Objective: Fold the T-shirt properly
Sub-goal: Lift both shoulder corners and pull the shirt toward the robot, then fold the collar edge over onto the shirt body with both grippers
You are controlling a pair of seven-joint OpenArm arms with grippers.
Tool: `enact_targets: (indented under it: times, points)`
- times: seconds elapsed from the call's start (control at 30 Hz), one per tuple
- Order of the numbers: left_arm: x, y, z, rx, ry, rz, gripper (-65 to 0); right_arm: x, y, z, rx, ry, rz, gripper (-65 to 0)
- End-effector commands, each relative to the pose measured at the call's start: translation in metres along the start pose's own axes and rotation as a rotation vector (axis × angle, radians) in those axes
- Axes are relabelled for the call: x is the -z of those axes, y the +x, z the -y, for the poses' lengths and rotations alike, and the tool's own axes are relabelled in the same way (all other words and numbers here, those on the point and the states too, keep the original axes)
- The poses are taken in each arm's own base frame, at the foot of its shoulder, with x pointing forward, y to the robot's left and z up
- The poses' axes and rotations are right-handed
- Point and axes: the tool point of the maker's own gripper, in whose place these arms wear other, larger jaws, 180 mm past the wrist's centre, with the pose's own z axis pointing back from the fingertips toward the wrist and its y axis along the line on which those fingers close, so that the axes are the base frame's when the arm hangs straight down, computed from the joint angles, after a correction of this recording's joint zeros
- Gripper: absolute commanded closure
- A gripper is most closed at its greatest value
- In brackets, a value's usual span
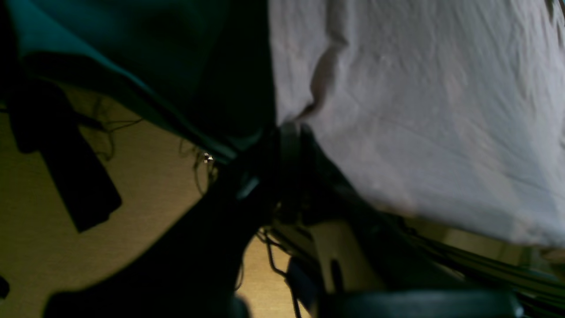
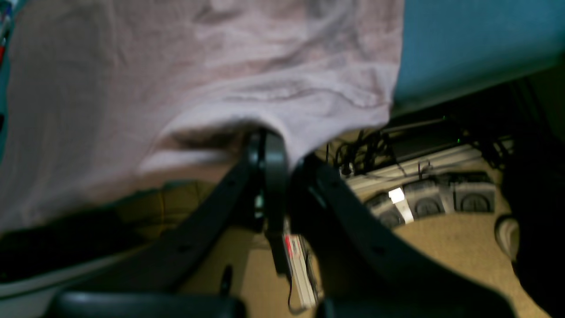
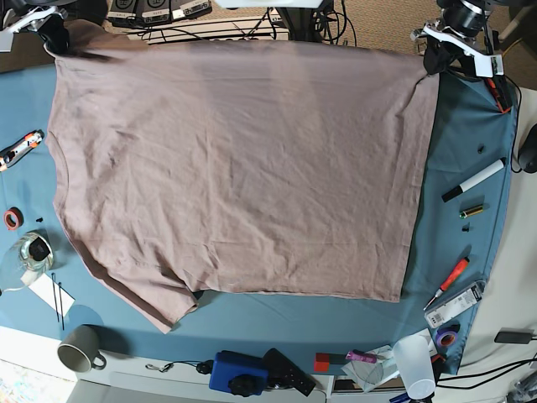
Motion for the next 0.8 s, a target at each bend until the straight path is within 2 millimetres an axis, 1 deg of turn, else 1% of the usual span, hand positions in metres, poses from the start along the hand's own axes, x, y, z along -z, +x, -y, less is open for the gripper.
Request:
enact_targets:
  times: [0.0,0.1,0.17,0.27,0.37,0.57,0.67,0.77]
  points:
    - [-0.004,0.008,0.002,0.005,-0.008,0.028,0.0,-0.004,0.013,-0.001,-0.028,-0.003,0.037,0.0]
    - [-0.002,0.012,0.004,0.008,-0.014,0.04,0.0,0.002,0.019,-0.001,-0.038,-0.003,0.055,0.0]
    - [0.0,0.015,0.005,0.013,-0.016,0.048,0.0,0.007,0.022,0.003,-0.065,-0.026,0.043,0.0]
    - [0.003,0.017,0.001,0.039,0.004,0.048,0.0,0.017,0.025,0.007,-0.106,-0.046,0.015,0.0]
    - [0.005,0.02,0.001,0.038,0.01,0.056,0.0,0.023,0.032,0.006,-0.143,-0.046,0.02,0.0]
    - [0.012,0.035,0.005,0.068,-0.001,0.093,0.0,0.037,0.044,0.01,-0.199,-0.086,0.017,0.0]
    - [0.021,0.042,0.006,0.127,0.011,0.092,0.0,0.048,0.047,0.009,-0.212,-0.092,0.02,0.0]
    - [0.03,0.046,0.005,0.177,0.06,0.104,0.0,0.062,0.044,0.002,-0.234,-0.078,0.002,0.0]
